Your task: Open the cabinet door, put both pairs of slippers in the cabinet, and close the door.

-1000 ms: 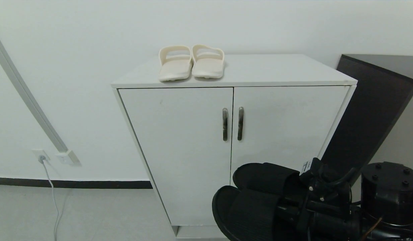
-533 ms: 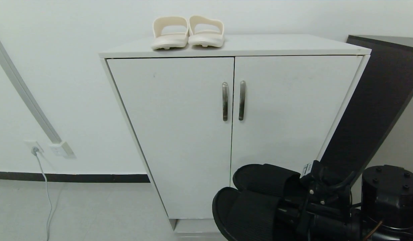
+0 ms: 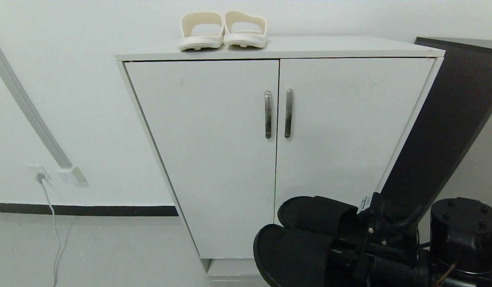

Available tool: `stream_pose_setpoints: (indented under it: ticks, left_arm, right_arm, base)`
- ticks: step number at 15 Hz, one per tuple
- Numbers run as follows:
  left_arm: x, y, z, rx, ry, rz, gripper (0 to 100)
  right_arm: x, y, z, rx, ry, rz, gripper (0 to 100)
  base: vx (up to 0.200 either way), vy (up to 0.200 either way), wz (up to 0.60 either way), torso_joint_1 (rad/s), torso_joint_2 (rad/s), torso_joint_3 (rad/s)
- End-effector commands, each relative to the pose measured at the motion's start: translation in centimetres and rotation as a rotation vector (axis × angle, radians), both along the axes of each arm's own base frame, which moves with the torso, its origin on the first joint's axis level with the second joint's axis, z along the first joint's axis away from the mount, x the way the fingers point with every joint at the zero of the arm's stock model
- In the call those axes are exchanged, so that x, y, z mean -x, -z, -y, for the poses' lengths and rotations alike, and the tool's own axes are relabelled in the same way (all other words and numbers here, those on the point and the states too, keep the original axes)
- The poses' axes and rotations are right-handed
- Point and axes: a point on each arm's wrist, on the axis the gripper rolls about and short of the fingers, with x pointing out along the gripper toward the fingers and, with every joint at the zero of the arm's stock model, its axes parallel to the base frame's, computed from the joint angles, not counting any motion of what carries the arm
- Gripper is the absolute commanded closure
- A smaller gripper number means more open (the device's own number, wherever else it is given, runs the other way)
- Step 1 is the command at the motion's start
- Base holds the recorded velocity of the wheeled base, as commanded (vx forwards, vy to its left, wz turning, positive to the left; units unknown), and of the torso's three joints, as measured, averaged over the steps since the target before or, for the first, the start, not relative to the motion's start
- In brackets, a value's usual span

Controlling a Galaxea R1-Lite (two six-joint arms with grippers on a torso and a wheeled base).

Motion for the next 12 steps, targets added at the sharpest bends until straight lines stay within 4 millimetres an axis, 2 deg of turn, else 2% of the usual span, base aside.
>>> stream_pose_setpoints:
  ticks: [1,3,8,12]
  left_arm:
    - [-3.4,-3.1,0.3,0.026,0.164,-0.148,0]
    - [-5.2,-3.7,0.8,0.023,0.303,-0.204,0]
    - [-11.1,-5.4,1.8,0.014,0.378,-0.209,0]
    - [-15.0,-6.6,3.8,0.001,0.496,-0.194,0]
  right_arm:
    - [0.2,0.1,0.2,0.002,-0.002,-0.004,100]
    - [0.2,0.2,0.1,0.001,-0.002,-0.003,100]
    - [0.2,0.2,0.1,-0.008,-0.002,0.007,100]
    - [0.2,0.1,0.1,-0.011,0.0,0.008,100]
  base:
    - [0.0,0.0,0.0,0.0,0.0,0.0]
    - [0.0,0.0,0.0,0.0,0.0,0.0]
    - [0.0,0.0,0.0,0.0,0.0,0.0]
    - [0.0,0.0,0.0,0.0,0.0,0.0]
